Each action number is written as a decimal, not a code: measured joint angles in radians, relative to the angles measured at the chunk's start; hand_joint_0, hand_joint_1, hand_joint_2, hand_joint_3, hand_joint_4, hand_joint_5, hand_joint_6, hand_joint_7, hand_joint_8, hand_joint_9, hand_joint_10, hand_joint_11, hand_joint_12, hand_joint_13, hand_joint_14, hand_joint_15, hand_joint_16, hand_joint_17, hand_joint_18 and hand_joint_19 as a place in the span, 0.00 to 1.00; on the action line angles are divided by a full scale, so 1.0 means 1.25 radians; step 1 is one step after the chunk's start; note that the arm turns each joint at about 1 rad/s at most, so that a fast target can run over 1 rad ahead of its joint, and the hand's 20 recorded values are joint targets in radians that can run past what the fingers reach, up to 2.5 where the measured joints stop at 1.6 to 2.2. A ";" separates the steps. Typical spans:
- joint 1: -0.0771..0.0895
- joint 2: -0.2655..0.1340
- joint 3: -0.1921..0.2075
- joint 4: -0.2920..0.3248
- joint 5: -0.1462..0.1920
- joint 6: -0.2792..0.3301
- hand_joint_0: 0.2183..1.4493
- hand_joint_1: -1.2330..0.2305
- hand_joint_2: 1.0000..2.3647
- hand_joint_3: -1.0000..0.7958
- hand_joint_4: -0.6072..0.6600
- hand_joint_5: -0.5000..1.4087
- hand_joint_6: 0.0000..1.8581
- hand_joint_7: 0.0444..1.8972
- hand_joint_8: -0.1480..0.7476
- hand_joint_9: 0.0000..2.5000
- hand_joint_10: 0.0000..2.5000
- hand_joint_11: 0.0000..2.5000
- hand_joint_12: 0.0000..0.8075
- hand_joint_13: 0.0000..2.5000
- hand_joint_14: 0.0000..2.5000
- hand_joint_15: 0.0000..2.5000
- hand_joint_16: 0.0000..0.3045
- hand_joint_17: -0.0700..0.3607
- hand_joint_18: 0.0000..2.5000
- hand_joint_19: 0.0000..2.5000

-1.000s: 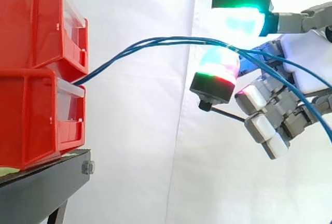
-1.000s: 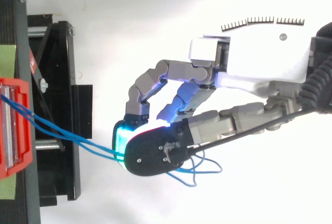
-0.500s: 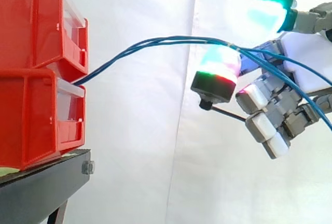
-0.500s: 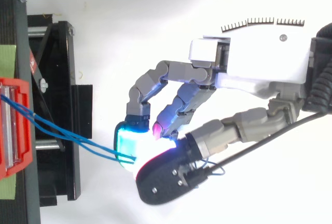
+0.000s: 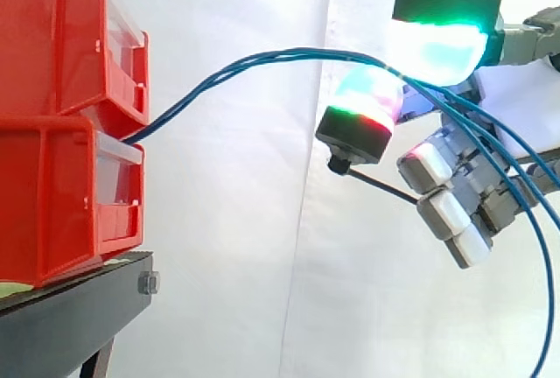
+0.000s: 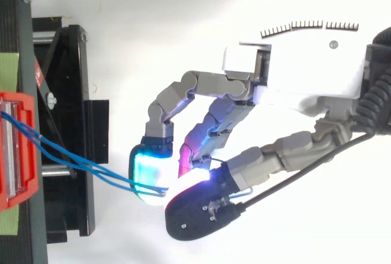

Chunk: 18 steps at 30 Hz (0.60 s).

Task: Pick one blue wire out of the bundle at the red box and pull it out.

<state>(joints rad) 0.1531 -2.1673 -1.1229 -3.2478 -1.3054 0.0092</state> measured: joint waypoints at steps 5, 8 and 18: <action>0.000 0.001 0.000 -0.004 -0.001 0.000 0.47 0.29 0.01 0.50 0.33 0.14 0.51 0.49 0.48 0.38 0.00 0.27 0.42 0.37 0.01 0.22 0.10 0.32 0.30 0.25; 0.000 0.004 0.000 -0.009 0.000 -0.001 0.46 0.29 0.02 0.47 0.39 0.14 0.51 0.45 0.47 0.38 0.00 0.27 0.42 0.37 0.01 0.22 0.10 0.32 0.31 0.24; 0.002 0.021 0.000 -0.053 0.000 -0.007 0.30 0.42 0.00 0.28 0.46 0.19 0.48 0.52 0.49 0.43 0.01 0.28 0.41 0.38 0.01 0.23 0.09 0.31 0.31 0.24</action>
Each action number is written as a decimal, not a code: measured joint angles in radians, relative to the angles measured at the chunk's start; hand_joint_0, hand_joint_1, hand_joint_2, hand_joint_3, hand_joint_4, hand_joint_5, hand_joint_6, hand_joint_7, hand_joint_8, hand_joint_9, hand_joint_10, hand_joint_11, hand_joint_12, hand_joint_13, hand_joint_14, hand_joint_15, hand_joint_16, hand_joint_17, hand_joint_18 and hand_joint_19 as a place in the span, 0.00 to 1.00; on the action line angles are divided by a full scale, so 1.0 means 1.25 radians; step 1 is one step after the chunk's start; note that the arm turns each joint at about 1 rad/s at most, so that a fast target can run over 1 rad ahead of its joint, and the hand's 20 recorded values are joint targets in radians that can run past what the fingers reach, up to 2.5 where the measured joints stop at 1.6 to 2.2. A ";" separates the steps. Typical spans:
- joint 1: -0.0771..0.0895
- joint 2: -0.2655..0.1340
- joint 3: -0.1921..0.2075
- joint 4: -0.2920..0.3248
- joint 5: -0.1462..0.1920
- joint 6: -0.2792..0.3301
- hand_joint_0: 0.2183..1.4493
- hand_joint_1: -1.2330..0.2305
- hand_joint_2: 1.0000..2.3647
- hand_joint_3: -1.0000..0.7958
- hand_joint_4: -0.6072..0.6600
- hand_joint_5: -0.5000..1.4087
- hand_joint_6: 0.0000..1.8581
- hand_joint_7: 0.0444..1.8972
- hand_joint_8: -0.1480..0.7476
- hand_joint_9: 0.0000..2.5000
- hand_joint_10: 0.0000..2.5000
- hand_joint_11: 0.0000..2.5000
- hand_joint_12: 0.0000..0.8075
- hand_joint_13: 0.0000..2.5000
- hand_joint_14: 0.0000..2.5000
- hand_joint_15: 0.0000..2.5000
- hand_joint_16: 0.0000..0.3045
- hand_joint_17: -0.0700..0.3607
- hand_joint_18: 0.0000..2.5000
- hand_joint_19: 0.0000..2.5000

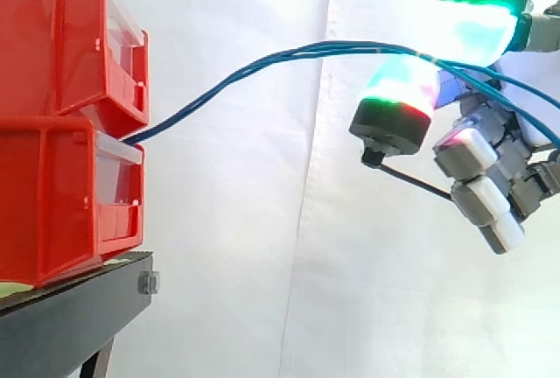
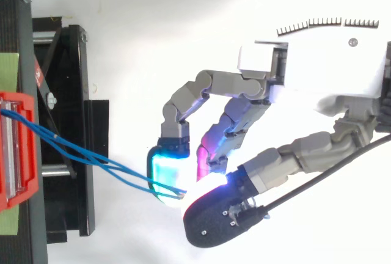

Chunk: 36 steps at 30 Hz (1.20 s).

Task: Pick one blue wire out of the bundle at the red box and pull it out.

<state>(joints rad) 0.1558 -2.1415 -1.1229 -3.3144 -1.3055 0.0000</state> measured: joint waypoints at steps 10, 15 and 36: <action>0.001 0.002 0.000 -0.008 -0.001 -0.001 0.27 0.46 0.00 0.28 0.52 0.17 0.49 0.52 0.53 0.43 0.01 0.28 0.44 0.38 0.01 0.24 0.10 0.32 0.30 0.26; 0.001 0.002 0.000 -0.008 0.000 -0.001 0.32 0.37 0.01 0.39 0.52 0.17 0.50 0.51 0.53 0.43 0.01 0.29 0.43 0.39 0.01 0.24 0.10 0.32 0.31 0.26; 0.001 0.002 0.000 -0.007 0.003 0.001 0.27 0.50 0.22 0.47 0.50 0.16 0.47 0.41 0.51 0.43 0.00 0.18 0.51 0.40 0.01 0.21 0.15 0.39 0.33 0.24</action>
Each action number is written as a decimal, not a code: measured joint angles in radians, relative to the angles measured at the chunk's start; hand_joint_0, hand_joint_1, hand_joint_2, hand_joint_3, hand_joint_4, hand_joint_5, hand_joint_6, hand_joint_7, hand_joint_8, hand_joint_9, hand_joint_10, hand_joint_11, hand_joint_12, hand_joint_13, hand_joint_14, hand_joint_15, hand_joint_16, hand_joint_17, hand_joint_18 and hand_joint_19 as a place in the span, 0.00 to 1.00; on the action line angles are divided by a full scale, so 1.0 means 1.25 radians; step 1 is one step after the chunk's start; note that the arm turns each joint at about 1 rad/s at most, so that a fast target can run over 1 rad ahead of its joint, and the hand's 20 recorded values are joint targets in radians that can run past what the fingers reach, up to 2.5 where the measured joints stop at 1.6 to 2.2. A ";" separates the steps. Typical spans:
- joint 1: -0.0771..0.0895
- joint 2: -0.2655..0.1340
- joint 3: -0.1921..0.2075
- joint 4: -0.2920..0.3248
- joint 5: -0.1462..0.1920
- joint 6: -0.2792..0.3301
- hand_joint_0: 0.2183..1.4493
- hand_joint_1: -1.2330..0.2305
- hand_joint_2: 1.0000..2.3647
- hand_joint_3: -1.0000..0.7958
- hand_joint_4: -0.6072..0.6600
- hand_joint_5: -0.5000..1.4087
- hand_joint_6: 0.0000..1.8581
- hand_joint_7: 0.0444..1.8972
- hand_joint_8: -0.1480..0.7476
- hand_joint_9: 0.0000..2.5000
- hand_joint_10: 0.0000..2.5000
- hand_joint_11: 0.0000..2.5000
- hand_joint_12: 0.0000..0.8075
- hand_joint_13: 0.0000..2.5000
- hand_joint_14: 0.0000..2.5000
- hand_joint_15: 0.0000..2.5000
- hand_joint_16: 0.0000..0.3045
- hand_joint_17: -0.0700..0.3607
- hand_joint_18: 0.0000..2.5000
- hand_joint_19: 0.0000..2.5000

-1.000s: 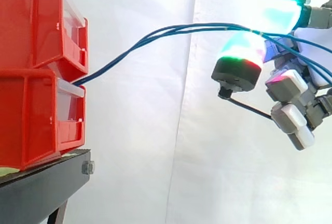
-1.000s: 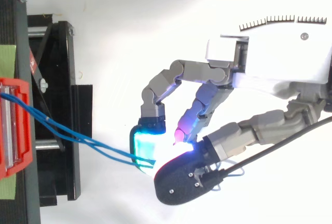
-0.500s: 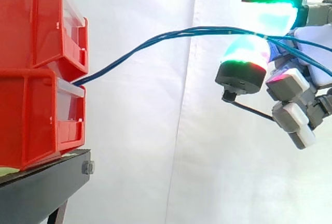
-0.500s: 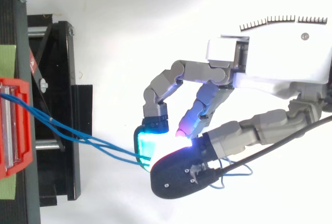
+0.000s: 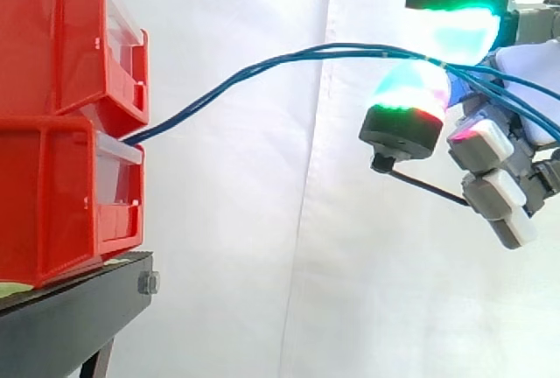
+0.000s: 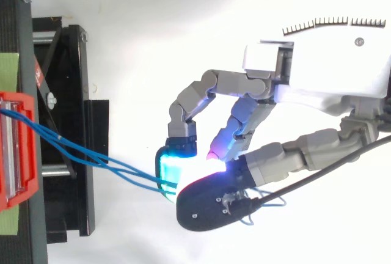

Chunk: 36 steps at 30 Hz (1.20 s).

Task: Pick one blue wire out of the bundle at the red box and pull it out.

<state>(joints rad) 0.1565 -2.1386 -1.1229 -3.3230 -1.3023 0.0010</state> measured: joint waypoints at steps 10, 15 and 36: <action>0.000 0.000 0.000 0.000 0.000 0.004 0.26 0.54 0.26 0.47 0.52 0.17 0.45 0.43 0.51 0.44 0.00 0.19 0.52 0.41 0.01 0.21 0.15 0.40 0.33 0.23; 0.000 0.000 0.000 0.000 0.001 0.005 0.27 0.53 0.01 0.37 0.54 0.17 0.44 0.43 0.51 0.42 0.00 0.23 0.46 0.39 0.01 0.23 0.12 0.35 0.30 0.27; 0.000 0.000 0.000 0.000 -0.002 0.007 0.43 0.31 0.01 0.41 0.40 0.14 0.50 0.43 0.48 0.38 0.01 0.28 0.40 0.39 0.01 0.23 0.10 0.32 0.34 0.23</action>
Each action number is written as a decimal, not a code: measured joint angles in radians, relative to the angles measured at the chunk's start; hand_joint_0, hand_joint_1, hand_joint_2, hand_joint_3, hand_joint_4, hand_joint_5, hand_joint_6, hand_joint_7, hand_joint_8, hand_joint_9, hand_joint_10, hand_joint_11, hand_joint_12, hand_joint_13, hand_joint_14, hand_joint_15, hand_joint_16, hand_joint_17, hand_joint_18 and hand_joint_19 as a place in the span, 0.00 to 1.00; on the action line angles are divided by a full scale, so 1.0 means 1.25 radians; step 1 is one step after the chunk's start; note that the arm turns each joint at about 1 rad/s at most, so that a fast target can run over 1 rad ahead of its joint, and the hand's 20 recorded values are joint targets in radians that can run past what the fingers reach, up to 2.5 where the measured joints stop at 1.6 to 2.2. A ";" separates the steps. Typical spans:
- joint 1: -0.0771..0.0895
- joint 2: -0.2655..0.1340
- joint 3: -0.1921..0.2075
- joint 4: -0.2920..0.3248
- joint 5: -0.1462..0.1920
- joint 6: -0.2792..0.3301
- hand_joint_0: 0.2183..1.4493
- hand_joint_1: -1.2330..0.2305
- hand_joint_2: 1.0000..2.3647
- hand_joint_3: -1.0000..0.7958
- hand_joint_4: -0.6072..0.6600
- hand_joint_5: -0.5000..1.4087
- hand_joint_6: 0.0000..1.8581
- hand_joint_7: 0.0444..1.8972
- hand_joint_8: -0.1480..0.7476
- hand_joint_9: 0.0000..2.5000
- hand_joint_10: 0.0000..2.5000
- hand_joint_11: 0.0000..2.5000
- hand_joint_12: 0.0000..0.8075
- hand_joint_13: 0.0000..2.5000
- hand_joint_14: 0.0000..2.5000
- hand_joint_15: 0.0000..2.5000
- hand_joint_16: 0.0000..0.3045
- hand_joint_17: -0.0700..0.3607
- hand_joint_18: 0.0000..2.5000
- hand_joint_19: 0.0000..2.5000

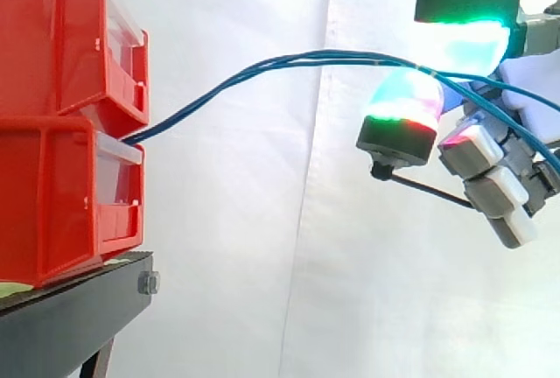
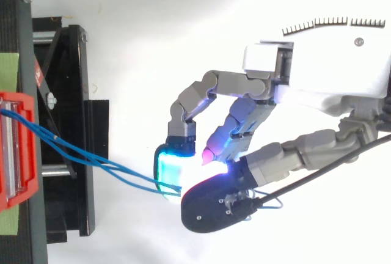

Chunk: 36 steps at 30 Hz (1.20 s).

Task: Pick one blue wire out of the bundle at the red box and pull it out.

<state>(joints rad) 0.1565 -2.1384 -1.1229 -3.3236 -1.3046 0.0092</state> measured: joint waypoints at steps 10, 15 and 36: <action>0.000 0.000 0.000 0.000 -0.001 0.000 0.52 0.35 0.00 0.29 0.30 0.12 0.50 0.44 0.42 0.38 0.00 0.26 0.38 0.40 0.01 0.23 0.09 0.30 0.34 0.23; -0.001 0.000 0.000 -0.003 -0.001 0.000 0.46 0.33 0.00 0.28 0.36 0.12 0.50 0.37 0.40 0.36 0.00 0.26 0.39 0.41 0.01 0.22 0.09 0.31 0.37 0.19; 0.000 0.000 0.000 -0.010 -0.001 0.000 0.20 0.42 0.00 0.28 0.50 0.13 0.51 0.39 0.51 0.38 0.00 0.31 0.43 0.38 0.01 0.22 0.12 0.35 0.32 0.21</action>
<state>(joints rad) 0.1565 -2.1384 -1.1227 -3.3361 -1.3055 0.0092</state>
